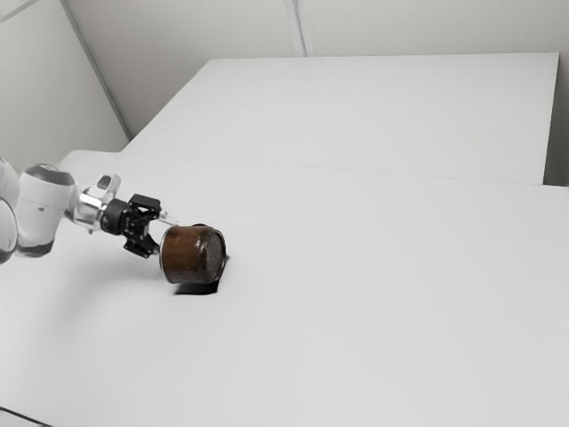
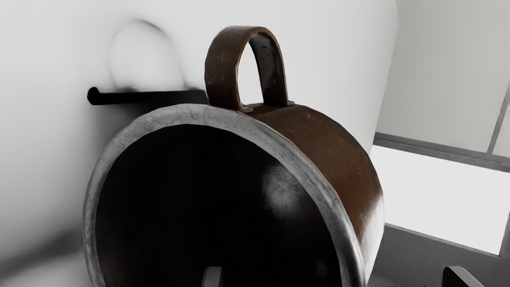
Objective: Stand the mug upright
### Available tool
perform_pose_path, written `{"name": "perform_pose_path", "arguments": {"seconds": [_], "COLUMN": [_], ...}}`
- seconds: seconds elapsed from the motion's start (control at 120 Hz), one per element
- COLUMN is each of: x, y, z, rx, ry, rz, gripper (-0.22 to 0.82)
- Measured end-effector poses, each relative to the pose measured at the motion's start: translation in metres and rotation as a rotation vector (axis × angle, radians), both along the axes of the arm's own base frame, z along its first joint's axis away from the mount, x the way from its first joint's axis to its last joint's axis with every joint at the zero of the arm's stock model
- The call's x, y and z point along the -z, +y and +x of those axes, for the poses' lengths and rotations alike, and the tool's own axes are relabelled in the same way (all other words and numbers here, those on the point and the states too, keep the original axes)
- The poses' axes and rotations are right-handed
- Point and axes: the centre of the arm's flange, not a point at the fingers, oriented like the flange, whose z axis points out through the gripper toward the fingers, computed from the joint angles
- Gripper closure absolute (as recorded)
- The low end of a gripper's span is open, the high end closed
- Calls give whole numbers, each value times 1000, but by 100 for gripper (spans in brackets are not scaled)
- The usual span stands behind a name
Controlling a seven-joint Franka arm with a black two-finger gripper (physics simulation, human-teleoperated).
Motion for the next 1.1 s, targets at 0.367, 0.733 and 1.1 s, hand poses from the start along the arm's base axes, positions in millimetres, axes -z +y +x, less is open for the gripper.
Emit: {"name": "perform_pose_path", "arguments": {"seconds": [0.367,0.733,1.1], "x": [9,-19,-120], "y": [-7,-21,-87], "z": [-6,-8,9], "rx": [14,71,341], "ry": [-190,-343,-396], "rz": [-140,-144,202], "gripper": [43,74,77]}}
